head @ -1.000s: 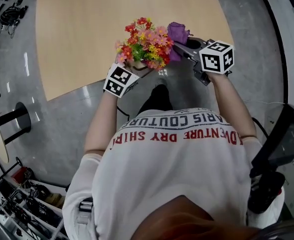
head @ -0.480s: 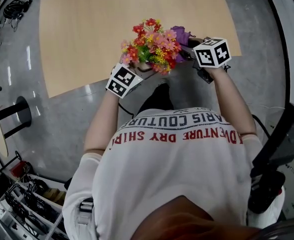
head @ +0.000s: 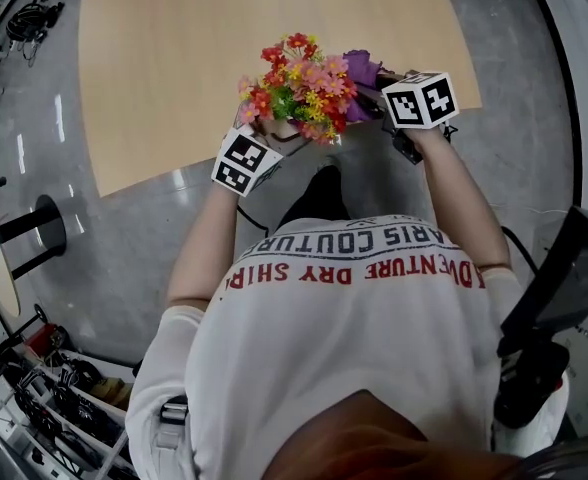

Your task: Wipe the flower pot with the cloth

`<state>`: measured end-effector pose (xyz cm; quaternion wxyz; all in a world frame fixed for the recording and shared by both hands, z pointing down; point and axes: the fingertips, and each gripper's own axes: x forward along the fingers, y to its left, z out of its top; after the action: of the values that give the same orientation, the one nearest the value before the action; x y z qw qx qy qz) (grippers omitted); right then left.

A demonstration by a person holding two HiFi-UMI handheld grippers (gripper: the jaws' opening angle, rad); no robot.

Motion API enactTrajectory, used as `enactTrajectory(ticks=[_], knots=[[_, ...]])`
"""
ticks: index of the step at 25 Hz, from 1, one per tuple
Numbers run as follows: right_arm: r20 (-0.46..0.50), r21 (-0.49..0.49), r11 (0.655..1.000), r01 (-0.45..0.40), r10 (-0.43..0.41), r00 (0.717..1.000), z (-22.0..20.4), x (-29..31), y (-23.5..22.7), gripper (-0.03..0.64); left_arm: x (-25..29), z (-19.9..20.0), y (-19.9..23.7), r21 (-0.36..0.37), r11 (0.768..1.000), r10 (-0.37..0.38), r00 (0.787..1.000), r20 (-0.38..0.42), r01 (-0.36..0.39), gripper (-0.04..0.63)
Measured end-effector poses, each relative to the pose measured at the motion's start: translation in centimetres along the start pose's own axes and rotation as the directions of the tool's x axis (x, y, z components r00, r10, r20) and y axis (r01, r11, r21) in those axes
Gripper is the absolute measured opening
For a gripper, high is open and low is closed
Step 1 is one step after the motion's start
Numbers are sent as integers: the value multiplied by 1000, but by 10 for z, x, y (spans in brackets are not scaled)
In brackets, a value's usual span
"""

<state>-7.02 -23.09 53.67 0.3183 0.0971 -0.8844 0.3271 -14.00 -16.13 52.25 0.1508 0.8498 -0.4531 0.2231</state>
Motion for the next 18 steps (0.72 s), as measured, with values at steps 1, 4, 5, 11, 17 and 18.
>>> enactTrajectory(ticks=[1, 4, 5, 11, 17, 18], knots=[[26, 6, 1000, -4, 4, 1000, 1, -3, 0, 46, -2, -1, 3, -10, 999, 40, 999, 11, -39, 440], [97, 20, 1000, -19, 17, 995, -1, -14, -1, 46, -10, -3, 9, -83, 985, 155, 987, 41, -152, 440], [115, 23, 1000, -22, 19, 993, -2, -18, -2, 46, -13, -4, 10, -132, 973, 196, 980, 47, -188, 440], [154, 27, 999, -17, 13, 988, -13, -31, -9, 46, -19, -16, 5, -366, 829, 451, 893, -10, -423, 440], [166, 27, 1000, -14, 9, 986, -18, -36, -11, 44, 3, -6, 3, -494, 704, 560, 827, -56, -510, 440], [167, 24, 1000, -17, 12, 986, -16, -36, -10, 46, 7, -5, 5, -505, 688, 575, 816, -60, -522, 440]])
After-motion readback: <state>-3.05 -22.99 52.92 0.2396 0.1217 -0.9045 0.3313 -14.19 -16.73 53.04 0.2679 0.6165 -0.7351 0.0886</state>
